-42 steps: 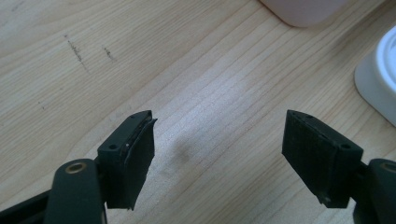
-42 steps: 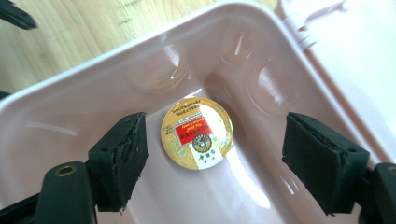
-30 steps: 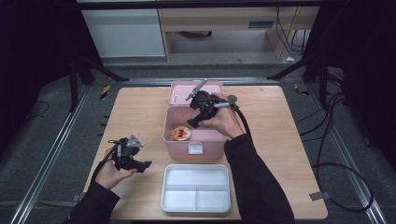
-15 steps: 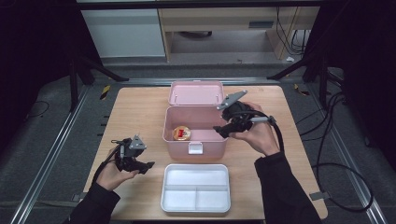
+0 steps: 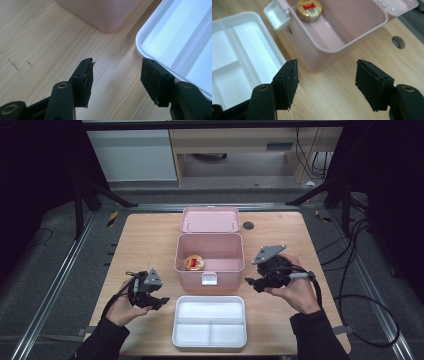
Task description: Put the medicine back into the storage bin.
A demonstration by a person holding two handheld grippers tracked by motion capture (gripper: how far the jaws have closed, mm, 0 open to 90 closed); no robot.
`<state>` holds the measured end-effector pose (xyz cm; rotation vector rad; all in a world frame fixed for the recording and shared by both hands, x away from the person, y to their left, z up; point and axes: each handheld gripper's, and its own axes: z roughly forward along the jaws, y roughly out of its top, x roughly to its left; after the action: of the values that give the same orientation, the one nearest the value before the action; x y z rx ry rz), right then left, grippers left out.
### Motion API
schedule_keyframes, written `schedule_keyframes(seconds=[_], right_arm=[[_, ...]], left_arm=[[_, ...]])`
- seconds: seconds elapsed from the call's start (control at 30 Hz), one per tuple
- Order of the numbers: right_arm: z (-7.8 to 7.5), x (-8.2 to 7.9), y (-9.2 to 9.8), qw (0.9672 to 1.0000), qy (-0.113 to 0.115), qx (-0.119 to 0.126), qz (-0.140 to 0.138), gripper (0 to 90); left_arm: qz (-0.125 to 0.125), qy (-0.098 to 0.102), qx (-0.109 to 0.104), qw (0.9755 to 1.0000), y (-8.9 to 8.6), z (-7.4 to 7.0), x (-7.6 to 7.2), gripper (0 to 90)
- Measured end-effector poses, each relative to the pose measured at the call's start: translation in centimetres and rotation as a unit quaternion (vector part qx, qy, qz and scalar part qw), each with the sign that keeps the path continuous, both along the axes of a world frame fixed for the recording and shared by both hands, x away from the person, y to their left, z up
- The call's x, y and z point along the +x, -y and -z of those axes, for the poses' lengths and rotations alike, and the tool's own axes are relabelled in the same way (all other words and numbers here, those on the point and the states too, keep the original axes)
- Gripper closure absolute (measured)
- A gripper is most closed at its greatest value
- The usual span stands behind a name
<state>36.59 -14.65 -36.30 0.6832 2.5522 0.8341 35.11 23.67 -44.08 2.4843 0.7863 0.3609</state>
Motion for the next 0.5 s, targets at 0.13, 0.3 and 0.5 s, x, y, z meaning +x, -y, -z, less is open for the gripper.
schedule_keyframes(seconds=[0.13, 0.3, 0.5], right_arm=[[1.4, -0.8, 0.2, 0.9999, -0.010, -0.001, -0.008, 36.4], [2.9, -1.5, 0.2, 0.9996, -0.023, -0.011, -0.011, 37.8], [4.3, -2.0, -0.2, 0.9991, -0.031, -0.019, -0.024, 39.0]], left_arm=[[0.010, -0.001, -0.007, 0.9999, 0.2, -0.1, -0.2, 46.1], [0.023, -0.001, 0.001, 0.9997, 0.6, -0.1, -0.4, 48.7], [0.040, 0.000, 0.002, 0.9992, 1.1, -0.1, -0.7, 51.6]])
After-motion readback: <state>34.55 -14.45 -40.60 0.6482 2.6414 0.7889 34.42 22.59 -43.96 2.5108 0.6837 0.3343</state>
